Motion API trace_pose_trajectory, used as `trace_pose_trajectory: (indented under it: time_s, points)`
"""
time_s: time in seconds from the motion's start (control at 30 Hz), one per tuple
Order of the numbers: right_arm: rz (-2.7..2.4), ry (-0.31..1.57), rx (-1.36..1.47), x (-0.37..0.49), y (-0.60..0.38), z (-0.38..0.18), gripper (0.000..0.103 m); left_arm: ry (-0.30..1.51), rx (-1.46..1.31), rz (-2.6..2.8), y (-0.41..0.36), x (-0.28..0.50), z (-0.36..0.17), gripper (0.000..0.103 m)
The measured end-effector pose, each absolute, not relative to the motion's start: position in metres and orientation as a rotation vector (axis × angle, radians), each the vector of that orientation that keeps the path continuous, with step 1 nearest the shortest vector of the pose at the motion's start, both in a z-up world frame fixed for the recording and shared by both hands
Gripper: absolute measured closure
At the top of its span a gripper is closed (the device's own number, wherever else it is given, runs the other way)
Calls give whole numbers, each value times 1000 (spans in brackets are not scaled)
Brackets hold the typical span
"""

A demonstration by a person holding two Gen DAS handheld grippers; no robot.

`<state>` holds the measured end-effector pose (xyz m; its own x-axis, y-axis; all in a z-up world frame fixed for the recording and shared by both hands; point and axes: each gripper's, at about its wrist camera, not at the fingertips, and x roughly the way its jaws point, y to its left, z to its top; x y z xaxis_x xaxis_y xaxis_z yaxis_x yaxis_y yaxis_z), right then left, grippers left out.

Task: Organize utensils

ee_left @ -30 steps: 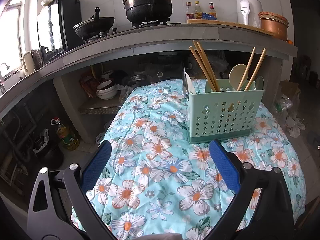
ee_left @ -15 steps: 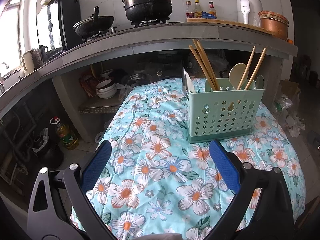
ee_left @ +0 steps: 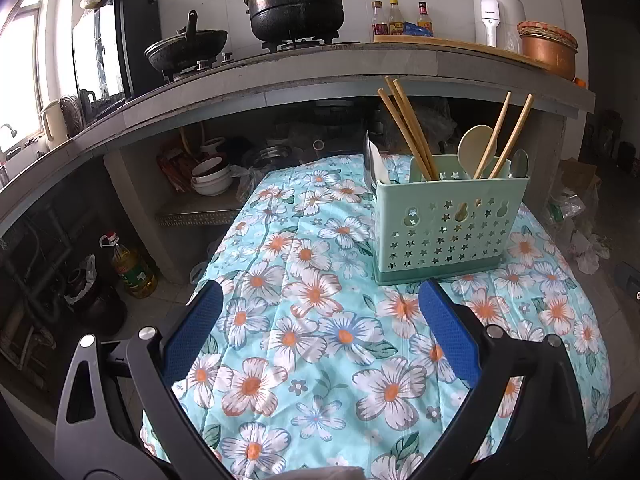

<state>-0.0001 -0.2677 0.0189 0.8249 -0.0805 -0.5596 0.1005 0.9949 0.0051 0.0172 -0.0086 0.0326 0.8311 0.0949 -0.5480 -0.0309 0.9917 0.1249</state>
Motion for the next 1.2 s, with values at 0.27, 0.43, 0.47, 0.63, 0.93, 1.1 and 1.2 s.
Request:
trace_pose_trajectory:
  time_s: [0.27,0.43,0.47,0.63,0.93,1.1,1.2]
  points:
    - [-95,594,35,0,-268,19,6,595,112,64,-10,18,30,8]
    - [-96,595,36,0,-267,19,6,595,111,65,-9,18,30,8]
    - [-96,595,36,0,-267,19,6,596,111,65,-9,18,30,8]
    - [-95,594,36,0,-267,19,6,595,112,64,-9,18,30,8]
    - [-96,595,38,0,-268,19,6,596,111,65,-9,18,30,8]
    - [-95,596,38,0,-266,19,6,600,110,66,-8,19,30,8]
    - [-95,595,38,0,-266,19,6,601,110,67,-7,18,29,8]
